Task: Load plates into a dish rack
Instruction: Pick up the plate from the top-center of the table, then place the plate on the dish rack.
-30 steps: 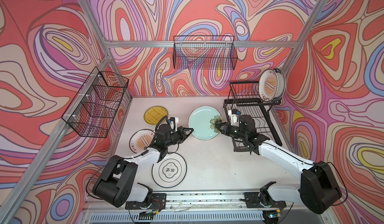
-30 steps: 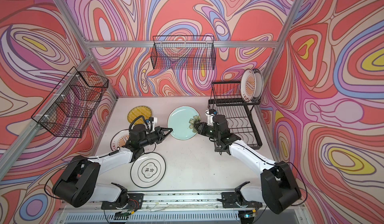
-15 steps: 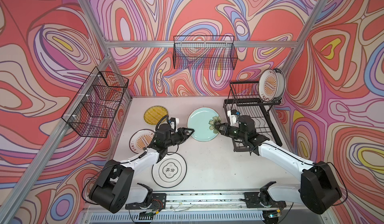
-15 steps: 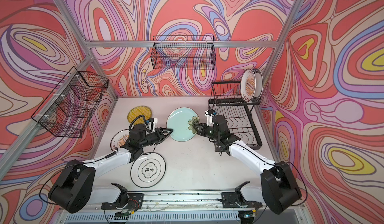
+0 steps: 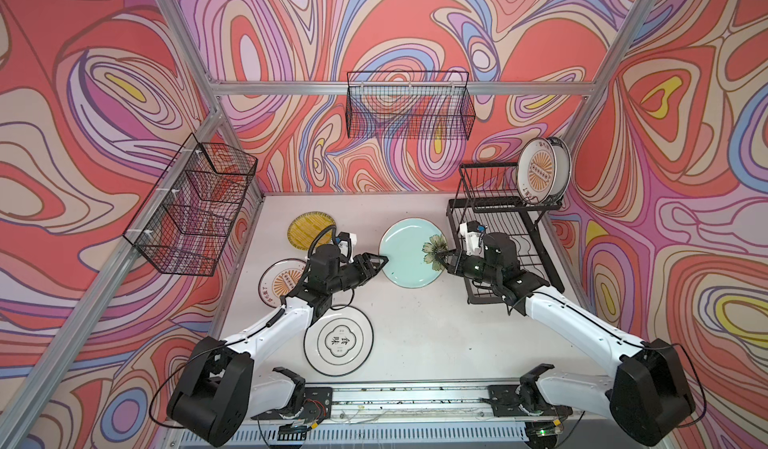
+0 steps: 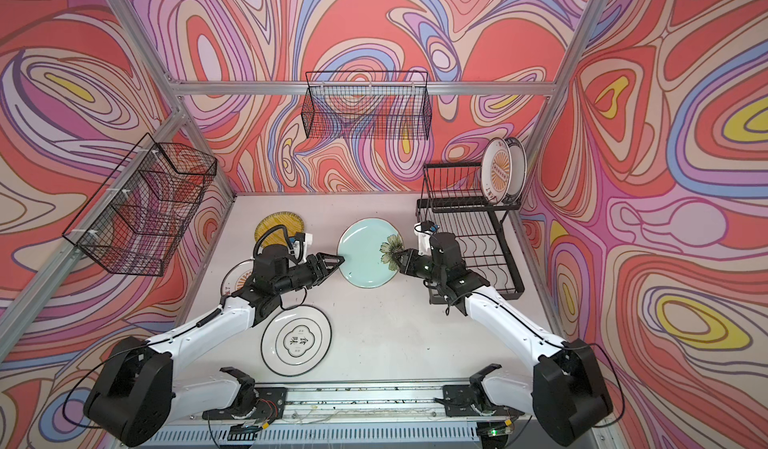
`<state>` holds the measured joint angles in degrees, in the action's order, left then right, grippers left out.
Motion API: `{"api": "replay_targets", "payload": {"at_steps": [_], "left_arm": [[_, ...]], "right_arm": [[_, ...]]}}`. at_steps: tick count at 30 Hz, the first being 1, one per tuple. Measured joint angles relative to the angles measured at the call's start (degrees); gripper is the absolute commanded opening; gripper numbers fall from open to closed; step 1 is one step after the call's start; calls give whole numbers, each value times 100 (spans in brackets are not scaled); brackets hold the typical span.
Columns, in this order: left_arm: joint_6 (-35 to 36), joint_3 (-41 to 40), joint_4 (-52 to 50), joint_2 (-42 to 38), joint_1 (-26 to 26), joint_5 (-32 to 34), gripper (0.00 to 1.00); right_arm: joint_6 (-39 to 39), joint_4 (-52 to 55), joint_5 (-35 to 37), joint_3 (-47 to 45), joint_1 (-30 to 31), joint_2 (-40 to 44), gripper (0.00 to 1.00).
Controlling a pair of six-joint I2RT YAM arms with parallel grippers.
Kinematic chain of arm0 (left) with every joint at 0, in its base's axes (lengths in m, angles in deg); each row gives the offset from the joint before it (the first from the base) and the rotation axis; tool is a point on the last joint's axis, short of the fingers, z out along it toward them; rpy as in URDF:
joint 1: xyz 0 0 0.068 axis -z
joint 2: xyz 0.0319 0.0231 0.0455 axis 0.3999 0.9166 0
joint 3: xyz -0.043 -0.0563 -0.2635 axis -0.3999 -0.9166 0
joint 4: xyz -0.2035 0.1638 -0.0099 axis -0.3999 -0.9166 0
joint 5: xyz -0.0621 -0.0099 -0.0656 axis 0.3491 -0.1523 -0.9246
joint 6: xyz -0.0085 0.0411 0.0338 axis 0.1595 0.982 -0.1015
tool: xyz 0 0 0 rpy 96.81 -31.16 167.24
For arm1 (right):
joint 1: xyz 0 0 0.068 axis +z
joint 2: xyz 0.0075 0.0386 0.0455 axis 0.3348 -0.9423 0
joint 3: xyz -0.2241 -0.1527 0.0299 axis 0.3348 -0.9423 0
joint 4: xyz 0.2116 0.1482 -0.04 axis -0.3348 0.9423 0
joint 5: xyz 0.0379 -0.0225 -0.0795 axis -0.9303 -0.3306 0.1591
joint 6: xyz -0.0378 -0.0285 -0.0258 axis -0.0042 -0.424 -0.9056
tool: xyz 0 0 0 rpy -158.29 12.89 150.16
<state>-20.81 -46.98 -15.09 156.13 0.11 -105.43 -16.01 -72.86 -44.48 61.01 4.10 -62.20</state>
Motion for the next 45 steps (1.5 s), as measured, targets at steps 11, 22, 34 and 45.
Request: {"api": "replay_targets", "payload": {"at_steps": [11, 22, 34, 45], "left_arm": [[452, 240, -809, -463, 0, 269, 49], [573, 245, -1067, -553, 0, 289, 49], [667, 245, -1335, -789, 0, 308, 49], [837, 245, -1700, -1084, 0, 487, 49]], "right_arm": [[-636, 1318, 59, 960, -481, 490, 0], [-1274, 2288, 481, 2417, -1147, 570, 0], [-1440, 2518, 70, 3434, -2494, 166, 0], [-1519, 2761, -304, 4124, -3609, -332, 0]]}}
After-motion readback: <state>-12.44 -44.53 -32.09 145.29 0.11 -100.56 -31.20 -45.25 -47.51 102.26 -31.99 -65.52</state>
